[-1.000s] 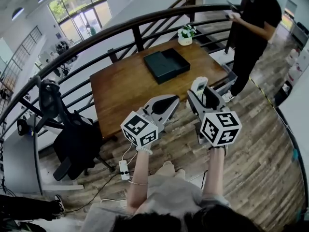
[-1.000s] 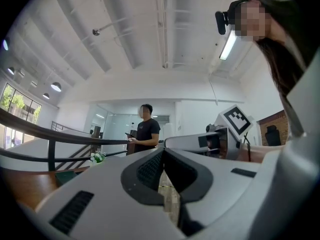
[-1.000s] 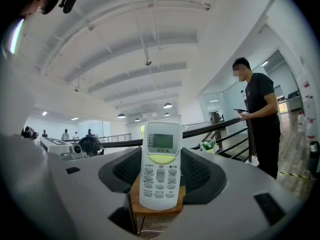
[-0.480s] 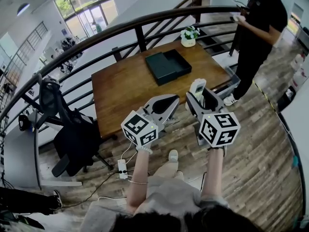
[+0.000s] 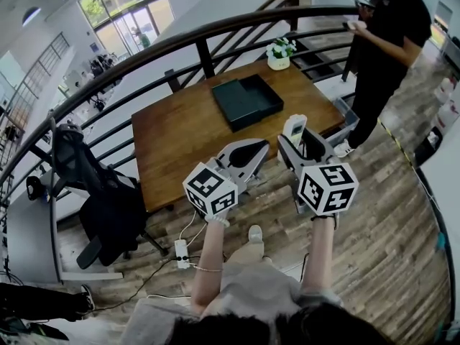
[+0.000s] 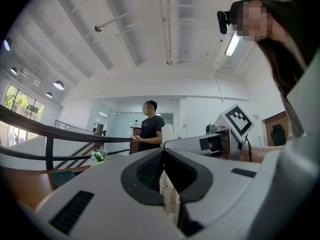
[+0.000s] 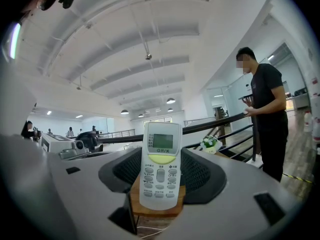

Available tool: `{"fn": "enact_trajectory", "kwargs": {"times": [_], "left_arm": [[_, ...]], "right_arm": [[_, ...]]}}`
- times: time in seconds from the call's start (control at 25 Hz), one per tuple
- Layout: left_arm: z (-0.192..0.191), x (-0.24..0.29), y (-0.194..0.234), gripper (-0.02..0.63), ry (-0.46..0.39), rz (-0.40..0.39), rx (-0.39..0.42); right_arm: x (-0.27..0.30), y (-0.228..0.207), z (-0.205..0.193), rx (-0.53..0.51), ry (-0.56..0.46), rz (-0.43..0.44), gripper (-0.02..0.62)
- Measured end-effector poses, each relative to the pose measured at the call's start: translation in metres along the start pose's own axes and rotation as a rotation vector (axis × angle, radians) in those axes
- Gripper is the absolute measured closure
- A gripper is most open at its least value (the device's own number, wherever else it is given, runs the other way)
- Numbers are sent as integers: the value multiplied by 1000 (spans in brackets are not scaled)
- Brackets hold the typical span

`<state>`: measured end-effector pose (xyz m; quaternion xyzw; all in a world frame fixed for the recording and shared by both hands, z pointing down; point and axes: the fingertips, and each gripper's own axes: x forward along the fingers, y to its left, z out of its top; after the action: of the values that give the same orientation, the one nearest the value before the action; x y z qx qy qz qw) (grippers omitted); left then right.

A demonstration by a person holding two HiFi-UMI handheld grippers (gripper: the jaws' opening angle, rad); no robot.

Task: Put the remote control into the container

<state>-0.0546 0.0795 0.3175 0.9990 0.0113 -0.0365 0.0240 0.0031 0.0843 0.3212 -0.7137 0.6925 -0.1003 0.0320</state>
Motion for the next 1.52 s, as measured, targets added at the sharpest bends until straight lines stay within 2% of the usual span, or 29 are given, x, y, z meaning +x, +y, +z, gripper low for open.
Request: {"fn": "enact_trajectory", "kwargs": {"times": [0.96,1.52], "left_arm": [[-23,77,119,602,27,6,-53],[-19,72,182,602,16,55,-48]], "right_arm": [[120,-74,1,18,70,28,357],[178,-82,3,5,87,41,357]]}}
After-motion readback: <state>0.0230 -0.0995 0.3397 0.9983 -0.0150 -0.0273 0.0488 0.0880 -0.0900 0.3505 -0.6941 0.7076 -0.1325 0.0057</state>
